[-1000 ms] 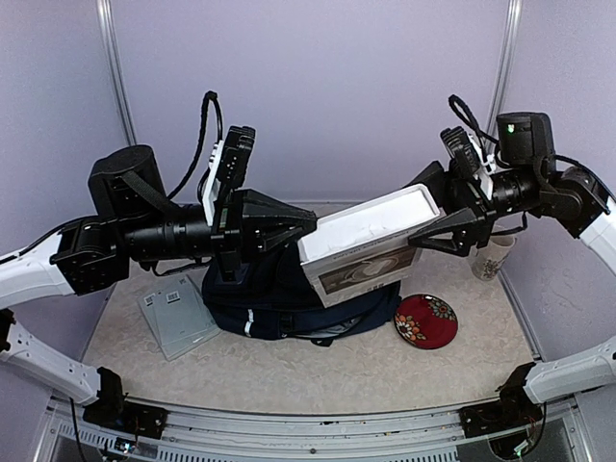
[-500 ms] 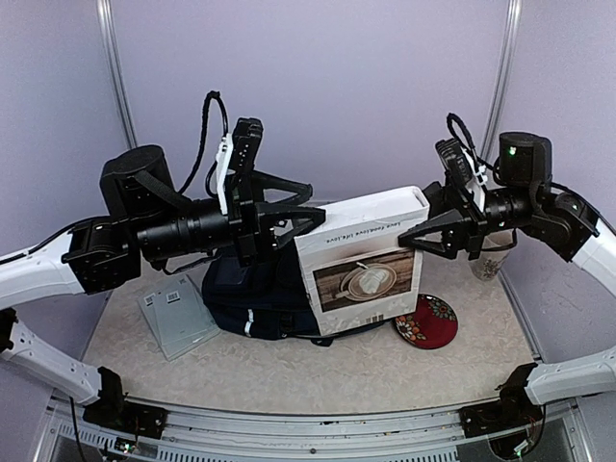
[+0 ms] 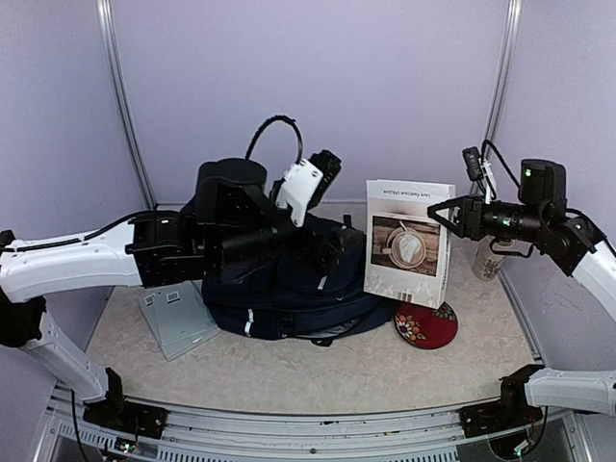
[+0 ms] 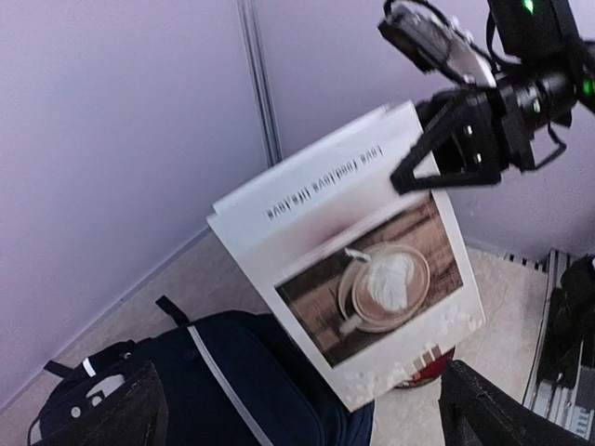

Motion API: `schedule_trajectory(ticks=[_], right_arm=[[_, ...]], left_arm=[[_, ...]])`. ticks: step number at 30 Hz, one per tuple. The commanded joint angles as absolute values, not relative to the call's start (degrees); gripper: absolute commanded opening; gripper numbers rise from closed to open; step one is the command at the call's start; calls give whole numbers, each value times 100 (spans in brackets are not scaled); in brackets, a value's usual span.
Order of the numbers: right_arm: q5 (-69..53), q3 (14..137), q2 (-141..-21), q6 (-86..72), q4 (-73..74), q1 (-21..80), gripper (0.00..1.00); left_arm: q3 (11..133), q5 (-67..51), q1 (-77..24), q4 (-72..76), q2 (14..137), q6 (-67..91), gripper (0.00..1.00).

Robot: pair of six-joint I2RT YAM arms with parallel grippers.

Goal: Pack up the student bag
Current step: Pick up the largest pocket of the bag from the student bag.

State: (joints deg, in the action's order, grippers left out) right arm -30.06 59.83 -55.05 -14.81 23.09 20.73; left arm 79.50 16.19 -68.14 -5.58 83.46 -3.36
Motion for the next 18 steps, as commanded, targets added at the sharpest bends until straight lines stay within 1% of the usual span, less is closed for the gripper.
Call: schedule_trajectory(ticks=[1, 7, 8, 13, 18], right_arm=[[-2631, 5594, -5110, -2486, 1634, 1583, 4], [-1986, 5428, -4771, -2971, 1601, 1131, 2], [-1780, 5469, -4726, -2994, 1645, 1121, 2], [-1086, 5396, -4481, -3374, 1711, 1111, 0], [-698, 5352, -4122, -3574, 2110, 1108, 0]], left_arm=[[8082, 1701, -7099, -1206, 9001, -716, 99], [8535, 1658, -7179, -1960, 9993, -827, 99], [8599, 1783, -7196, -2090, 10226, -869, 99], [8643, 3626, -7447, -2103, 11121, -1445, 99], [8921, 3673, -7462, -2024, 11598, -1338, 99]])
